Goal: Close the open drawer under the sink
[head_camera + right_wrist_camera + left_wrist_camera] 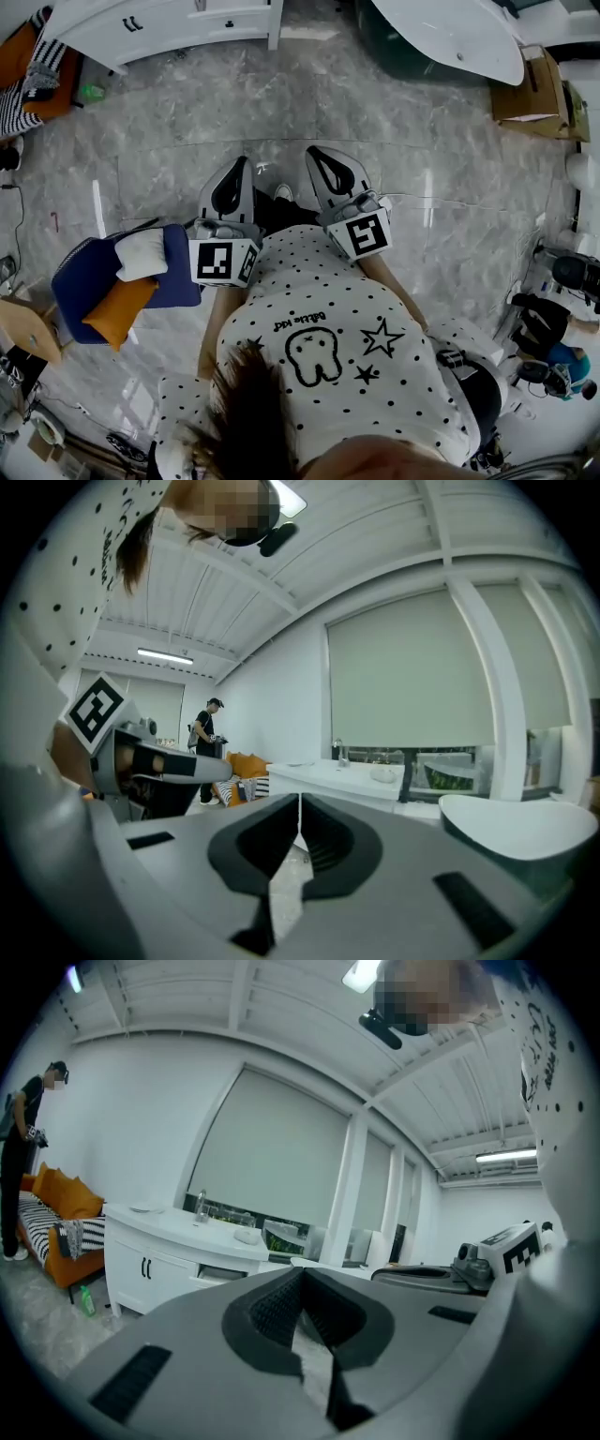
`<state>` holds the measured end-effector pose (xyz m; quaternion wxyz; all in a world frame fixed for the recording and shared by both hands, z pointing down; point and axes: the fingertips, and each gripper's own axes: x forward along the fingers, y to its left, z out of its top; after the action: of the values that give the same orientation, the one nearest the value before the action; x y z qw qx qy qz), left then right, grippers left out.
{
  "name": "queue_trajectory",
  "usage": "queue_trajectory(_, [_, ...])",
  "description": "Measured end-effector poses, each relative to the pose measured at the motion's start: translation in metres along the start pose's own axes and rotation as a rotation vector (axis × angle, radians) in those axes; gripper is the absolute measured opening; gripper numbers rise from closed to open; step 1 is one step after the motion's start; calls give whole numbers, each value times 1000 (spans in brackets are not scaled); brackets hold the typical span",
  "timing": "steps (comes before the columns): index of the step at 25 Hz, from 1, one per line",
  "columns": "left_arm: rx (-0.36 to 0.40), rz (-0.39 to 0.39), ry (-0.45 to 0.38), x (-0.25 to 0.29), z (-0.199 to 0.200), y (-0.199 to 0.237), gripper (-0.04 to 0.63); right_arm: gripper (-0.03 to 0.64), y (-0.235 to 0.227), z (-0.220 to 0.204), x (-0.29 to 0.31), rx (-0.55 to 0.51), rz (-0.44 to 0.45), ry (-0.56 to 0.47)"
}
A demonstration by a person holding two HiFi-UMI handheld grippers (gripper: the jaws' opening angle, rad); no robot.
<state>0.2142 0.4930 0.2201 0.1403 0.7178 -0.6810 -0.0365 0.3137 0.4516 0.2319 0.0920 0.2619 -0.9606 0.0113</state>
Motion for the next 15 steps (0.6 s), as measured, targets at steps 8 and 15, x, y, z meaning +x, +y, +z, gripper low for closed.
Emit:
queue_trajectory(8, [-4,-10,-8,24,13,22,3,14,-7,-4,27,38,-3,20])
queue_trajectory(15, [14,-57,-12,51,36,63,3,14,-14,8,70,45,-56,12])
